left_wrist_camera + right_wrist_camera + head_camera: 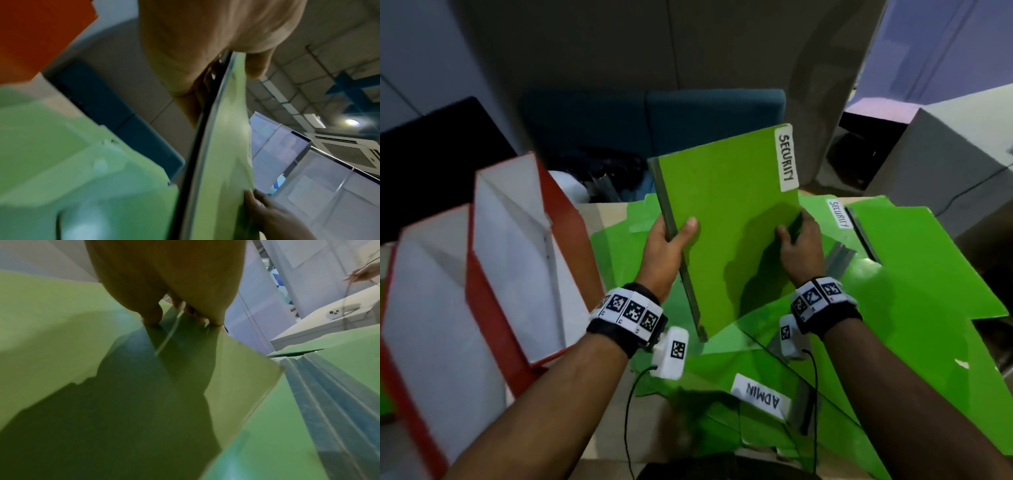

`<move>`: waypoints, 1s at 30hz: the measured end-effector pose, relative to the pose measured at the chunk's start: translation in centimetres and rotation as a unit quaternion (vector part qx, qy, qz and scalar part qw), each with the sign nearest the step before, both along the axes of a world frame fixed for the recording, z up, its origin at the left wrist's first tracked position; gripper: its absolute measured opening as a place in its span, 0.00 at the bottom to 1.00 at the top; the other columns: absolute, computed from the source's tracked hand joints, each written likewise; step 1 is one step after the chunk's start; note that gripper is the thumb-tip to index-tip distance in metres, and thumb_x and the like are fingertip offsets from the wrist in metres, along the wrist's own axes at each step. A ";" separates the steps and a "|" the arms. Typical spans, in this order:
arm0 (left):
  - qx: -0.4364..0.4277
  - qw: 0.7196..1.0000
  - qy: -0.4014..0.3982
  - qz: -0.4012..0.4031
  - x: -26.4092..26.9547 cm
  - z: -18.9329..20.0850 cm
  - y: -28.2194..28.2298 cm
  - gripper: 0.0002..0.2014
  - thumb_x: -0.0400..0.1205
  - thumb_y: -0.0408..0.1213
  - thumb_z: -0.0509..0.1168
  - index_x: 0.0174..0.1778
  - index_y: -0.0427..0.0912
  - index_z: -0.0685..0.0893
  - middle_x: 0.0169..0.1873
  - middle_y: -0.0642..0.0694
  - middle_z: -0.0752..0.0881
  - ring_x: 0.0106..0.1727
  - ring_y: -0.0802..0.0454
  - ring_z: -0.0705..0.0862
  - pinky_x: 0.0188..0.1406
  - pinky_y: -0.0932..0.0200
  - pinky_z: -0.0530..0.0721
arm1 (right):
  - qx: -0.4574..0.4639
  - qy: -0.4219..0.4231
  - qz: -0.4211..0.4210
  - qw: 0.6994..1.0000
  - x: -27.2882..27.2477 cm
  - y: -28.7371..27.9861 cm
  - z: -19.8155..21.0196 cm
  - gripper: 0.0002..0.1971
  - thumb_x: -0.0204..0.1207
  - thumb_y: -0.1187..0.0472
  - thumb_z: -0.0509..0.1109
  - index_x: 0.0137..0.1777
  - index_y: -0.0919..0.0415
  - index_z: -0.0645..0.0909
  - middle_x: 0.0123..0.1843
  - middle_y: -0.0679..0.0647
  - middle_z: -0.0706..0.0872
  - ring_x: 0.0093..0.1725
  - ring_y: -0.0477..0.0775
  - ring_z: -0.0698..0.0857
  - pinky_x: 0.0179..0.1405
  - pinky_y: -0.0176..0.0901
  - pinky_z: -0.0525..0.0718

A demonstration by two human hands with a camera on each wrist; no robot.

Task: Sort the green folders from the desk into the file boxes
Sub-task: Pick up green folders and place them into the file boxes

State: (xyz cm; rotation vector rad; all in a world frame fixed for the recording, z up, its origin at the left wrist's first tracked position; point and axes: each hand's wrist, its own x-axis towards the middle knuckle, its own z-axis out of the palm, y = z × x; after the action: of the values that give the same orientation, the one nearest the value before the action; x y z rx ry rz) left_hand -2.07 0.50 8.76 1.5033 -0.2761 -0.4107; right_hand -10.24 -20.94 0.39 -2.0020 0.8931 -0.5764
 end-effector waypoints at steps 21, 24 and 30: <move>-0.028 0.840 -0.426 0.334 4.0 12.9 14.2 0.17 0.84 0.20 0.50 0.63 0.37 0.78 0.52 0.41 0.84 0.55 0.60 0.83 0.61 0.63 0.77 | -0.165 -0.207 0.479 0.837 10.1 22.3 13.2 0.40 0.77 0.34 0.57 0.84 0.55 0.54 0.86 0.55 0.51 0.85 0.53 0.52 0.81 0.61 0.58; -0.031 0.802 -0.462 0.377 4.5 14.9 18.7 0.17 0.84 0.17 0.51 0.64 0.33 0.77 0.52 0.40 0.83 0.56 0.56 0.83 0.63 0.61 0.77 | -0.235 -0.206 0.515 0.798 11.9 25.6 13.9 0.43 0.74 0.39 0.68 0.84 0.51 0.51 0.86 0.55 0.49 0.85 0.55 0.49 0.77 0.71 0.61; 0.014 0.740 -0.525 0.421 2.8 17.0 26.8 0.17 0.82 0.16 0.50 0.66 0.20 0.74 0.61 0.33 0.81 0.65 0.40 0.79 0.71 0.62 0.73 | -0.156 -0.236 0.518 0.807 15.5 33.0 14.2 0.36 0.76 0.47 0.71 0.81 0.43 0.59 0.85 0.49 0.57 0.83 0.49 0.59 0.74 0.47 0.67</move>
State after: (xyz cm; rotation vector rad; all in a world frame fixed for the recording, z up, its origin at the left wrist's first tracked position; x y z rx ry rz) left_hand 0.75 27.32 25.77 1.5770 -0.4159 1.2259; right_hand 5.30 12.05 14.54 -2.1103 -0.6563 -0.5286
